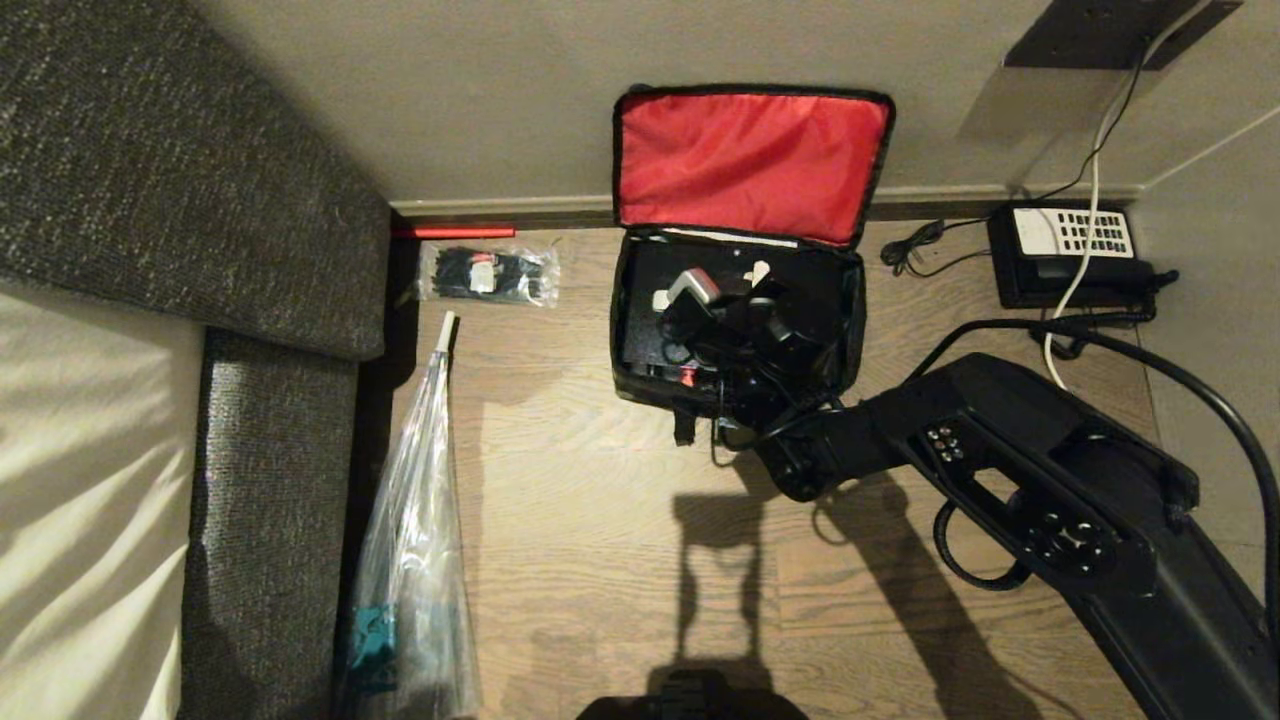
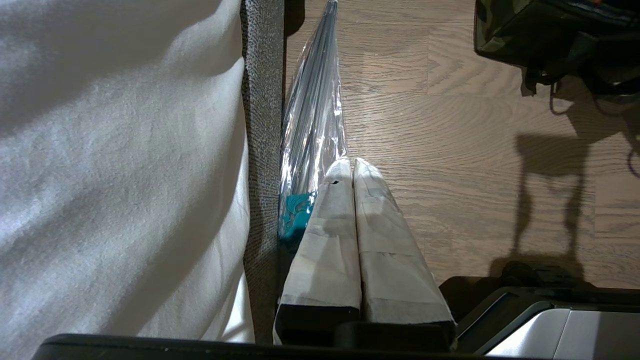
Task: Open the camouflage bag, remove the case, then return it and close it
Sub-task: Lift the black box
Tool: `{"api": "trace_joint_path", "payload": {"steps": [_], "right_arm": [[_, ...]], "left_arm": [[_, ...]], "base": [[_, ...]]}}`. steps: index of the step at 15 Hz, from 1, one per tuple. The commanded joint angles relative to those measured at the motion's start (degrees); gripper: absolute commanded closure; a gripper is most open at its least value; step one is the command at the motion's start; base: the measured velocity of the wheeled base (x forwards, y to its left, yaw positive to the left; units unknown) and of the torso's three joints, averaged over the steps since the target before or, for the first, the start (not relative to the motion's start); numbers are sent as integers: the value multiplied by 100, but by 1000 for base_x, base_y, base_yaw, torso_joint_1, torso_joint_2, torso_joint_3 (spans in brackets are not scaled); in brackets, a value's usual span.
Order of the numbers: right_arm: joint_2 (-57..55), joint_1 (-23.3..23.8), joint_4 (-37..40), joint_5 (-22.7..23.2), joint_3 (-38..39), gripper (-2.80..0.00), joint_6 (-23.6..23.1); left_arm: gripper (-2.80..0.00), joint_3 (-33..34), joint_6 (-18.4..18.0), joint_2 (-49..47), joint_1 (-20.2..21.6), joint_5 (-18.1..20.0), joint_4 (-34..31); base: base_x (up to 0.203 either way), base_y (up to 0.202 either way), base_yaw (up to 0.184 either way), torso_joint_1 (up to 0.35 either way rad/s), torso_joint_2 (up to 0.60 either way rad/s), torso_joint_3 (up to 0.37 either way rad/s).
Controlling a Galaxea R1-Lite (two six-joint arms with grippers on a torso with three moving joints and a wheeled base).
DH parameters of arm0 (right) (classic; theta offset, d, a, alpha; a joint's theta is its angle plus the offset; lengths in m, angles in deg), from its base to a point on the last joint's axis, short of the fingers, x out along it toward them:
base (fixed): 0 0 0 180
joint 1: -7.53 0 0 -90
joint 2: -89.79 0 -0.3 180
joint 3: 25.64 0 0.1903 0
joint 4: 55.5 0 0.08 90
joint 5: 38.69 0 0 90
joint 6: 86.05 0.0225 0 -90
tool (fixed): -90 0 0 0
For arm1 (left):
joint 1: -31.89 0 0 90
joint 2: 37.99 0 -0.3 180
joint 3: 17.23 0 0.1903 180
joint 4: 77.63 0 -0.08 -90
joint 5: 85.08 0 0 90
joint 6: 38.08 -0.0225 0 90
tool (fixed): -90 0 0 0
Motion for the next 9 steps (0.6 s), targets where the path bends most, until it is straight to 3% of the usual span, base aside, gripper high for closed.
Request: {"api": "trace_joint_path", "payload": {"steps": [1,9], "right_arm": [[325,-107,-129,-12,172,0,-47],[1109,-319,-123,-231,1018,0,-10]], "left_arm": [[0,1,4,18,0,-1,-2],[0,1,4,9,0,1,-2]], "base": [[0,0,0,0,0,0],[0,0,0,0,0,0]]}}
